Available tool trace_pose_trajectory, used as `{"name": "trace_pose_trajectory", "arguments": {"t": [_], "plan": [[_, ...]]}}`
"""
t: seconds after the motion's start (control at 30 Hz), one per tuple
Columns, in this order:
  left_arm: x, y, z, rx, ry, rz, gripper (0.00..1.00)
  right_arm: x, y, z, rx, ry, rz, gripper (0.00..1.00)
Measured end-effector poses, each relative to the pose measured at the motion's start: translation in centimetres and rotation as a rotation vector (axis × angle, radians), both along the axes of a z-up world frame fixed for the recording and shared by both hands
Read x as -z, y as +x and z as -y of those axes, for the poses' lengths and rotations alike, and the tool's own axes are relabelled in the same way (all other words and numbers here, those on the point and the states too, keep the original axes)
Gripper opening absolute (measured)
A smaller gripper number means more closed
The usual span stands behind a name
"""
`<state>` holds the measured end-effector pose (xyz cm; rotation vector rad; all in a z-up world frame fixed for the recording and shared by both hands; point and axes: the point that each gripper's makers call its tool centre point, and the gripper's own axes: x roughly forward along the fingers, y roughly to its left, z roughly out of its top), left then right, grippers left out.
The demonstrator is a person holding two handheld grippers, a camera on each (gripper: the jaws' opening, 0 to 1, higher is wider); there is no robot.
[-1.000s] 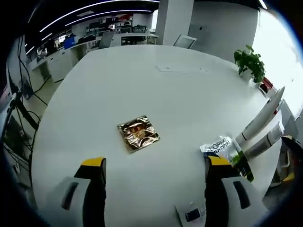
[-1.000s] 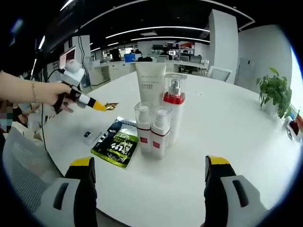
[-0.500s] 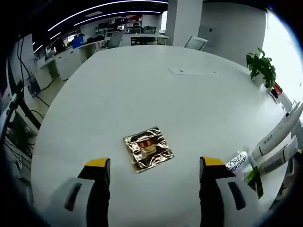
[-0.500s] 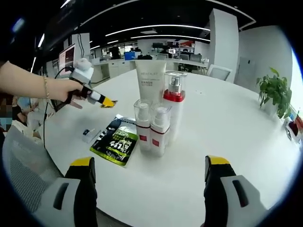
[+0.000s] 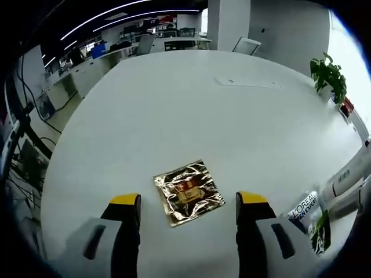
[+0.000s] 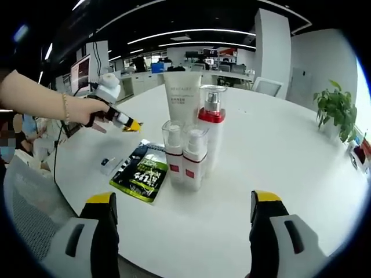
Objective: Arrange the skincare products in the storage area until every visible bottle or jar stands upright without overlapping.
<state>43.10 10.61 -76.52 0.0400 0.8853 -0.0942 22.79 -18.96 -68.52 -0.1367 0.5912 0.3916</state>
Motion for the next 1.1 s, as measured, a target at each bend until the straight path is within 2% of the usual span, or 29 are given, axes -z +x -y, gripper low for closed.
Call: {"name": "trace_pose_trajectory", "arguments": {"t": [0.13,0.33,0.6,0.83,1.07,1.1], "plan": [[0.2,-0.3,0.0,-0.015,-0.002,-0.009,0.6,0.0,0.0,0.0,0.0,0.001,-0.006,0.94],[0.1,0.4,-0.5,-0.017,0.006,0.0,0.55,0.2,0.0,0.0,-0.002,-0.001,-0.01,0.94],[-0.2,0.4,-0.4,0.023,0.016,0.026,0.34,0.1,-0.1,0.0,-0.003,-0.003,-0.013,0.94],[-0.4,0.6,-0.6,0.037,-0.005,0.041,0.32,0.3,0.0,0.0,-0.007,-0.003,-0.011,0.94],[-1.4,-0.5,-0.4,0.043,-0.013,0.069,0.31,0.4,-0.1,-0.2,-0.017,0.005,-0.016,0.94],[-1.2,-0.2,-0.4,0.046,-0.016,0.074,0.31,0.4,-0.1,-0.3,-0.02,0.006,-0.016,0.94]]}}
